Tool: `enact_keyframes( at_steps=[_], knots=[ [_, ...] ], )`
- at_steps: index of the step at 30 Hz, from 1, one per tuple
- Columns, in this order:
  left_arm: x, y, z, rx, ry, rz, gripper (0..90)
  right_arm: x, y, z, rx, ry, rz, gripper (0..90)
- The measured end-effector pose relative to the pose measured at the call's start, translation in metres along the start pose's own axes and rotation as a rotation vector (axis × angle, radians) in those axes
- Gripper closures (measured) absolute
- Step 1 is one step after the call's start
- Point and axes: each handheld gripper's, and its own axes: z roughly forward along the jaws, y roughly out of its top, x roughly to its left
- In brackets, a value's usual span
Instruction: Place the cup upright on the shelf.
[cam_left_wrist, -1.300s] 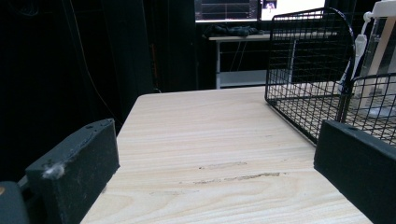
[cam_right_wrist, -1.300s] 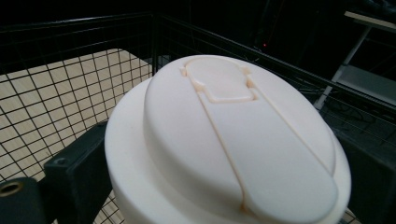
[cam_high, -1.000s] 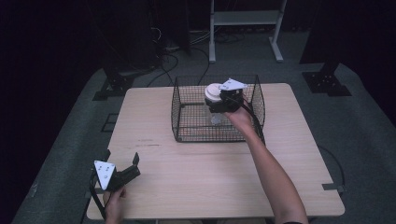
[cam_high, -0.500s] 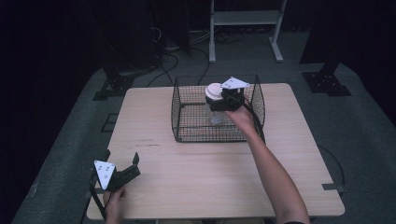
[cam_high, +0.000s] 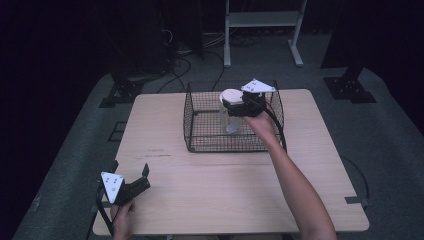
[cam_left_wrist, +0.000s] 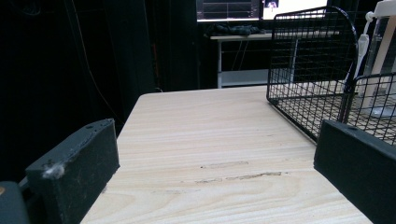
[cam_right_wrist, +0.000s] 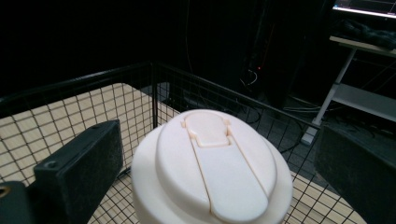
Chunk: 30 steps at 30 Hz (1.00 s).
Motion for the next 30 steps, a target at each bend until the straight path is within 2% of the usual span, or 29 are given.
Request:
enact_keyframes(
  at_steps=[4, 8, 14, 30],
  knots=[
    [0.0, 0.0, 0.0, 0.0, -0.001, 0.003, 0.0, 0.001, 0.006, -0.012, -0.013, 0.011, 0.004, 0.7],
    [0.0, 0.0, 0.0, -0.001, -0.001, 0.001, 0.0, 0.004, 0.012, -0.027, -0.027, 0.023, -0.015, 0.7],
    [0.0, 0.0, 0.0, 0.001, 0.001, 0.002, 0.0, 0.004, 0.013, -0.046, -0.044, 0.035, -0.019, 0.7],
    [0.0, 0.0, 0.0, -0.001, -0.002, 0.005, 0.0, -0.003, 0.012, -0.083, -0.058, 0.02, -0.024, 0.8]
  ],
)
